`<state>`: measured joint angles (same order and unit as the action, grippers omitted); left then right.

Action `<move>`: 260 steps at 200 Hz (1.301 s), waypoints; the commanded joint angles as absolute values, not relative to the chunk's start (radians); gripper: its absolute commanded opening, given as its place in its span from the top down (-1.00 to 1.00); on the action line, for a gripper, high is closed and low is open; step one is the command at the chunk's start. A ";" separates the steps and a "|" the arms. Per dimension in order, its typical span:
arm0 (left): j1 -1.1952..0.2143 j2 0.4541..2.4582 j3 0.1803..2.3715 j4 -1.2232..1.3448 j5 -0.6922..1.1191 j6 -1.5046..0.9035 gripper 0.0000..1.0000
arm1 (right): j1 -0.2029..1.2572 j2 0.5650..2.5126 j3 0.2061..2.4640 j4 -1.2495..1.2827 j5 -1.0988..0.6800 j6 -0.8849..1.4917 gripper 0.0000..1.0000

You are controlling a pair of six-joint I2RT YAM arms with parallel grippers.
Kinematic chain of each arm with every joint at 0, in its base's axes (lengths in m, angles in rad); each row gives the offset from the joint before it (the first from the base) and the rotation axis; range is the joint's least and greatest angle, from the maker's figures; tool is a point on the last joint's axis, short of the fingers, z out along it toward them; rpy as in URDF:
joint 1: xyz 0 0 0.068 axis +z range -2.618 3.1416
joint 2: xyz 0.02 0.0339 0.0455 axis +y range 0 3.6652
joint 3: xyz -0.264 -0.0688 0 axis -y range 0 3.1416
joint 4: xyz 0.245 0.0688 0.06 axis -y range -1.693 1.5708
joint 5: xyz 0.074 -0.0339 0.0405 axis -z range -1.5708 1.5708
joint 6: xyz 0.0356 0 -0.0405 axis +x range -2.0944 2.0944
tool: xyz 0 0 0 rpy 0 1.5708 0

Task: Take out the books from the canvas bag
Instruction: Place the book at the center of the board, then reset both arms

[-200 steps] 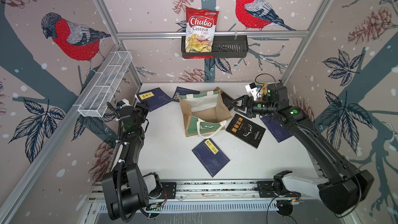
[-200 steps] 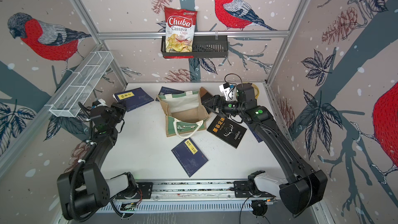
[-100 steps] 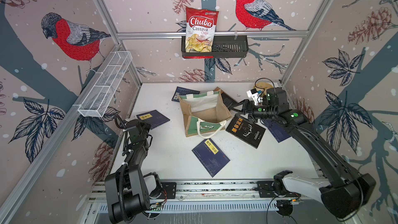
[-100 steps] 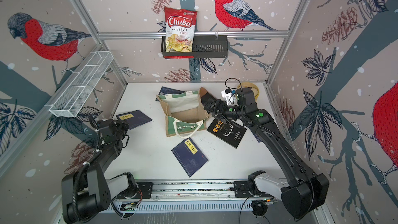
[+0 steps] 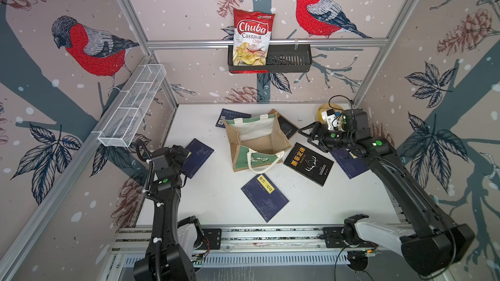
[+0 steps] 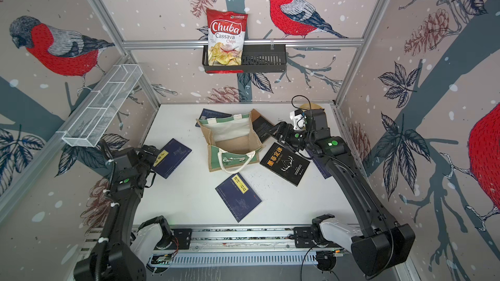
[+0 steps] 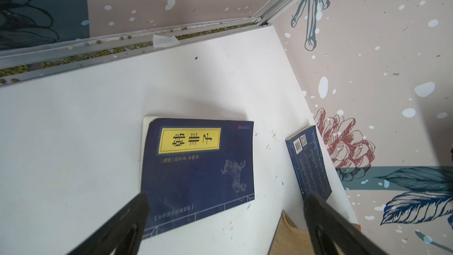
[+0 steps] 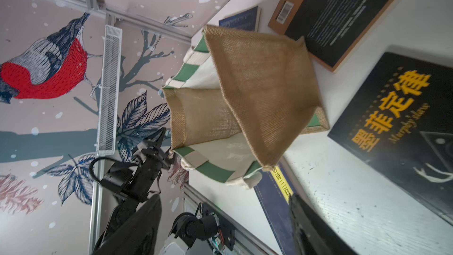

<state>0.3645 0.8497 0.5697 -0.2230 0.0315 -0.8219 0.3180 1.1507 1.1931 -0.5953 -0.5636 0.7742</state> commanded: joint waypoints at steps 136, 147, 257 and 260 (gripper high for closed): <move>0.209 0.853 0.093 0.671 0.188 -0.100 -0.94 | 0.104 0.426 0.232 0.034 0.367 0.275 -1.00; 0.209 0.918 0.079 0.739 0.216 -0.102 -0.95 | 0.106 0.380 0.170 0.047 0.420 0.298 -1.00; 0.063 1.521 0.236 1.243 0.207 0.013 -0.99 | 0.050 0.590 -0.005 0.552 0.528 0.288 -0.99; 0.051 1.526 0.240 1.246 0.192 0.028 -0.98 | 0.049 0.611 -0.003 0.569 0.527 0.287 -1.00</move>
<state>0.1314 1.4921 0.2096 1.1332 0.2531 -0.0734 0.0624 0.5205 0.0044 0.3710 0.4976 0.2874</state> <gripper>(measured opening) 0.995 0.997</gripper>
